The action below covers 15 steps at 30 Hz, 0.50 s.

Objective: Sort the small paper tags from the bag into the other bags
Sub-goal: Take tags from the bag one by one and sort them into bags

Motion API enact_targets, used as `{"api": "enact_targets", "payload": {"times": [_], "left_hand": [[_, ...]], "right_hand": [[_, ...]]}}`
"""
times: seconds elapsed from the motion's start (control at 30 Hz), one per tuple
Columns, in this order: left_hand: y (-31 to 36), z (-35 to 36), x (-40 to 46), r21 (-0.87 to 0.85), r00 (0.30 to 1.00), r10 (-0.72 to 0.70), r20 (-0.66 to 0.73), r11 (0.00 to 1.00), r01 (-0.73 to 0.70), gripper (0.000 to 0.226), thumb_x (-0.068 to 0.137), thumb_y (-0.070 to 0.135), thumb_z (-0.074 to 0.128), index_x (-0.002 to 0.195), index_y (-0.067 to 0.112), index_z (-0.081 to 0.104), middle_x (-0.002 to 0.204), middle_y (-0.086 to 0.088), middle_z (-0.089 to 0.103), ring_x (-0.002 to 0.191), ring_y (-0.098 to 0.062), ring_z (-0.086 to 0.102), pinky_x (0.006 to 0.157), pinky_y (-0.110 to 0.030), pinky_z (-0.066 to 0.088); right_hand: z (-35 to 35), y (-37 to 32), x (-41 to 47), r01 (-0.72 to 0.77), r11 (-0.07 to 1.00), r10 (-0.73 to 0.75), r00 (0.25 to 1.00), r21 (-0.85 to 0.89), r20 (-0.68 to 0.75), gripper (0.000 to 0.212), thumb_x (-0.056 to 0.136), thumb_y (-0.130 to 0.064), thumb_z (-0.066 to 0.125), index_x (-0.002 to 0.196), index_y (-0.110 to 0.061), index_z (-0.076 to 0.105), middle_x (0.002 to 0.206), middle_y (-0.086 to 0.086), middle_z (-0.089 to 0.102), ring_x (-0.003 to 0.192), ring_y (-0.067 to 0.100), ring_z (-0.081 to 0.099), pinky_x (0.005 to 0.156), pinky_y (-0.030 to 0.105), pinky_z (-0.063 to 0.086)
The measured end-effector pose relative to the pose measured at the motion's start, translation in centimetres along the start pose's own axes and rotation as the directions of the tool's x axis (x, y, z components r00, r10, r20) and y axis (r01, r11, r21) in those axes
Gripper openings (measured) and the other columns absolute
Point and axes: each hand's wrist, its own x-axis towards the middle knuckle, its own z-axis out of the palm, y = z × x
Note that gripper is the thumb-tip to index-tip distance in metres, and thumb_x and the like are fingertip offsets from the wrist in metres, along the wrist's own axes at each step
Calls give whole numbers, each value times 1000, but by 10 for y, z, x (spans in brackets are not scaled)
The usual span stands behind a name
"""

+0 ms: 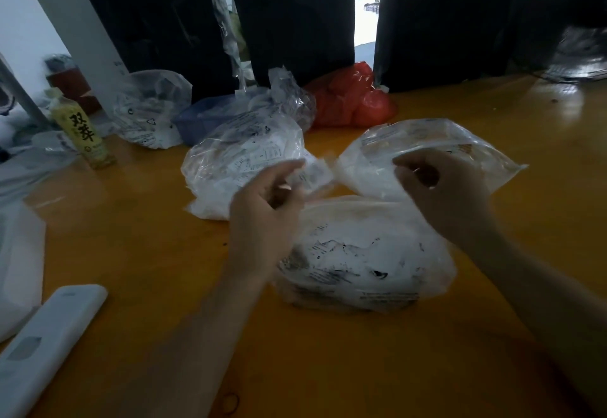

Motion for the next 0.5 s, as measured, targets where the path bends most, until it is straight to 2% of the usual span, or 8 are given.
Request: {"api": "enact_targets", "payload": {"times": [0.03, 0.07, 0.13, 0.17, 0.23, 0.3, 0.4, 0.5], "left_hand": [[-2, -9, 14, 87, 996, 57, -73, 995, -50, 37, 96, 12, 73, 121, 39, 71, 95, 12, 75, 66, -4, 69, 59, -19, 58], [-6, -18, 29, 193, 987, 97, -130, 979, -71, 34, 96, 13, 73, 122, 35, 72, 95, 11, 75, 64, -2, 66, 60, -16, 55], [-14, -33, 57, 392, 974, 112, -197, 920, -26, 28, 96, 10, 71, 120, 24, 75, 100, 0, 77, 73, -5, 66, 69, -22, 55], [-20, -37, 69, 463, 975, 93, -203, 887, 12, 25, 96, 8, 69, 118, 19, 77, 108, -5, 77, 82, -11, 69, 77, -27, 57], [-33, -39, 87, 561, 987, 29, -155, 826, 64, 24, 96, 5, 66, 116, 12, 78, 120, -8, 76, 103, -22, 71, 95, -33, 55], [-40, -35, 98, 602, 995, -40, -92, 794, 88, 24, 98, 8, 65, 117, 12, 78, 124, -7, 75, 112, -22, 69, 99, -28, 48], [-45, -22, 111, 683, 989, -132, 72, 729, 47, 29, 104, 19, 55, 125, 24, 75, 137, -3, 68, 128, -28, 57, 104, -40, 44], [-42, -13, 119, 801, 952, -245, 184, 599, 0, 36, 108, 29, 44, 132, 44, 66, 159, 3, 42, 142, -37, 29, 107, -51, 28]], "right_hand": [[-6, 10, 8, -7, 994, 1, 998, -109, -59, 19, 98, -22, 66, 116, -21, 72, 106, -7, 72, 86, 1, 63, 76, 11, 47], [-11, 20, 14, -33, 977, 16, 996, -211, -85, 21, 99, -21, 65, 118, -16, 72, 114, 3, 71, 94, 13, 65, 84, 24, 51], [-16, 38, 20, -87, 926, 77, 996, -368, -43, 26, 99, -22, 64, 123, -14, 71, 130, 13, 66, 115, 32, 61, 104, 46, 45], [-15, 44, 21, -96, 903, 105, 994, -420, -1, 27, 99, -23, 63, 124, -14, 70, 135, 15, 63, 123, 35, 56, 111, 48, 38], [-10, 49, 21, -81, 863, 138, 987, -499, 78, 30, 101, -26, 60, 127, -15, 68, 139, 16, 60, 131, 35, 48, 114, 44, 27], [-5, 53, 23, -36, 817, 138, 981, -575, 135, 34, 103, -32, 55, 132, -18, 65, 141, 14, 58, 133, 32, 46, 114, 42, 26], [-4, 58, 25, -25, 757, 192, 964, -653, 185, 43, 104, -43, 48, 141, -25, 57, 147, 10, 52, 136, 33, 42, 114, 46, 30], [-3, 63, 24, -48, 743, 266, 936, -668, 229, 44, 102, -48, 50, 143, -31, 55, 150, 9, 47, 137, 39, 34, 111, 51, 30]]}}
